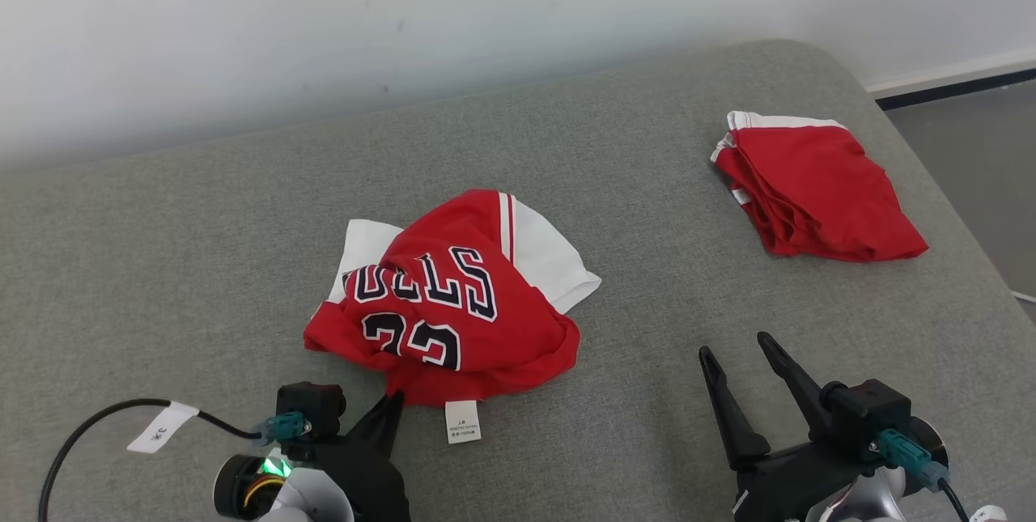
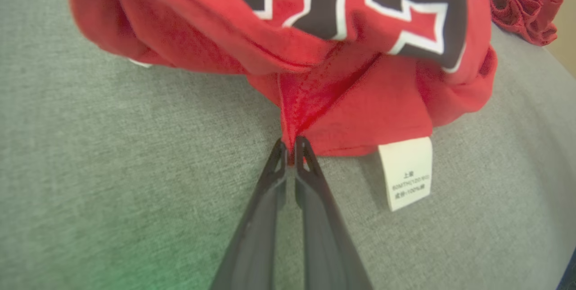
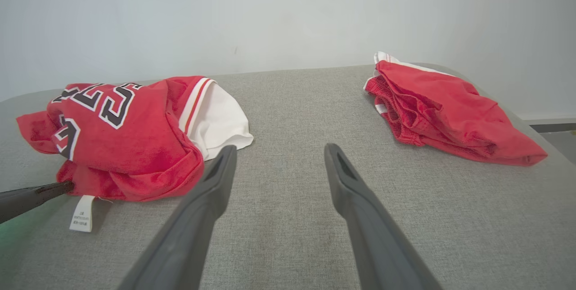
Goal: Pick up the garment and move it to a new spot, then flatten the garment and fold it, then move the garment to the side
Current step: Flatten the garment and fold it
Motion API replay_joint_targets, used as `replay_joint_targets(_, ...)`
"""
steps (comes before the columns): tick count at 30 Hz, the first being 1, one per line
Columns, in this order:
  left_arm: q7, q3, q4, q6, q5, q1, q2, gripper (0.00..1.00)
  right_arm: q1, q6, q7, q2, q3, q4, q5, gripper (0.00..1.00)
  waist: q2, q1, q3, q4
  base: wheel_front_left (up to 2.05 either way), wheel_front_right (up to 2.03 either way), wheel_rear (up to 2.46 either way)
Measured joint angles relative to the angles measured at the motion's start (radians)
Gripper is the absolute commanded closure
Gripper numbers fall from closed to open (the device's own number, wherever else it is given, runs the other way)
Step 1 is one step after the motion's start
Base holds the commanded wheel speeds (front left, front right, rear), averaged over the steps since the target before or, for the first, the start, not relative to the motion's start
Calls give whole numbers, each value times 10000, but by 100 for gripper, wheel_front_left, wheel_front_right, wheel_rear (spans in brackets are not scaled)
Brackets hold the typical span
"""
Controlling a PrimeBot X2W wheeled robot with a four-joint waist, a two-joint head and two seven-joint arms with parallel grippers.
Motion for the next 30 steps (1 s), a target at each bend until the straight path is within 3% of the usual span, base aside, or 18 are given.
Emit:
replay_joint_targets(7,-1208,355,-109,19,-222,-68,-69,100,-7,0,0,-71,59,102,2,0,0,0,-121,287,0,0,0)
replay_joint_targets(13,-1919,984,-1060,345,-631,682,161,100,-252,0,232,-238,2,84,-36,0,0,0,-166,769,0,0,0)
replay_joint_targets(24,-1835,1536,-3026,1475,-884,2276,397,100,-1245,0,1843,-203,-1020,834,-621,0,0,-1,-133,1755,0,0,0)
replay_joint_targets(30,-1597,1390,-3507,1540,-976,2572,391,100,-2239,0,2790,-117,-1626,1948,-938,0,0,-1,-23,2467,0,0,0)
